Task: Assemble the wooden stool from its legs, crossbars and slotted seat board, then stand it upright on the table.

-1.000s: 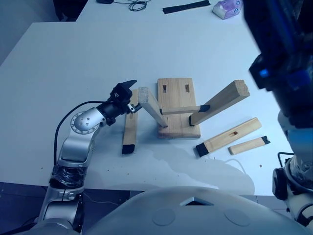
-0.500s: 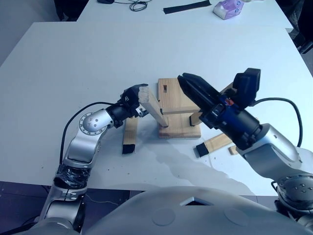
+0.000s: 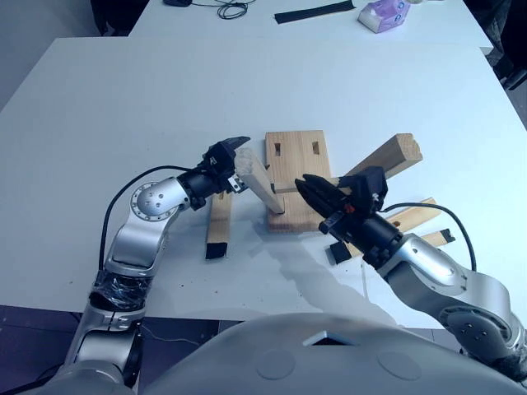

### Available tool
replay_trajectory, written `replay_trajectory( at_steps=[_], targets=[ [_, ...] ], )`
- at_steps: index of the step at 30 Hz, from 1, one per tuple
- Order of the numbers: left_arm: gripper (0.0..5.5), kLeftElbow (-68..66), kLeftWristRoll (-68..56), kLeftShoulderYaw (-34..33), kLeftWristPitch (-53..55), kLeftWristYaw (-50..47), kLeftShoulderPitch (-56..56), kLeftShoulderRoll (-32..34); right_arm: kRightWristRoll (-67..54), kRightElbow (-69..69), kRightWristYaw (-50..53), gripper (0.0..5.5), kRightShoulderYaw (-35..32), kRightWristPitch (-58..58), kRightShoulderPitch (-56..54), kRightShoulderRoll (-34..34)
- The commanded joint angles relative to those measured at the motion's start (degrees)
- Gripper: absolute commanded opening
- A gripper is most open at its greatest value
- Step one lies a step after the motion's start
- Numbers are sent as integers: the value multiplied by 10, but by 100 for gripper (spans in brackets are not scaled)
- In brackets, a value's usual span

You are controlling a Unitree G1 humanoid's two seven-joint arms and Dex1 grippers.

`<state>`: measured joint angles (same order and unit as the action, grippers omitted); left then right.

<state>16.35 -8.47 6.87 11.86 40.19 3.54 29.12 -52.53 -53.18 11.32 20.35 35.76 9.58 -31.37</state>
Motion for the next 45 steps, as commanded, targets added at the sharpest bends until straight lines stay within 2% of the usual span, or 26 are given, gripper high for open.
replay_trajectory(
  at_steps=[1,10,13,20,24,29,32,35,36,38,39,42,45],
  targets=[
    [360,-3,-2,1,8,8,11,8,40,33,-13,90,15,27,22,7],
    [360,-8,0,0,8,5,14,6,-27,-37,-38,90,-72,-39,-44,89],
    [360,-13,1,2,7,6,20,4,-27,-37,-39,90,-84,-49,-53,105],
    [360,-21,-1,4,5,12,32,5,126,60,-54,90,3,42,8,30],
    [360,-22,-2,1,6,13,38,6,145,41,-81,90,9,26,6,49],
    [360,-16,-1,-10,8,5,29,6,23,-49,-92,90,-66,-29,-41,104],
    [360,0,-4,-28,18,-8,13,8,-77,-67,-83,90,-145,-67,-77,88],
    [360,44,-9,-74,35,-52,-24,-2,-161,-64,-84,90,-286,-99,-77,18],
    [360,70,-2,-95,45,-80,-45,-10,-173,-45,-99,90,-356,-102,-60,-14],
    [360,116,14,-128,66,-135,-80,-29,-176,8,-125,90,-463,-101,-35,-59],
    [360,138,22,-136,77,-157,-94,-37,-146,41,-129,90,-494,-97,-28,-73],
    [360,190,30,-138,124,-216,-112,-73,-15,122,-128,90,-498,-95,-13,-97],
    [360,231,43,-114,161,-242,-122,-87,113,166,-138,90,-437,-109,-10,-105]
  ],
)
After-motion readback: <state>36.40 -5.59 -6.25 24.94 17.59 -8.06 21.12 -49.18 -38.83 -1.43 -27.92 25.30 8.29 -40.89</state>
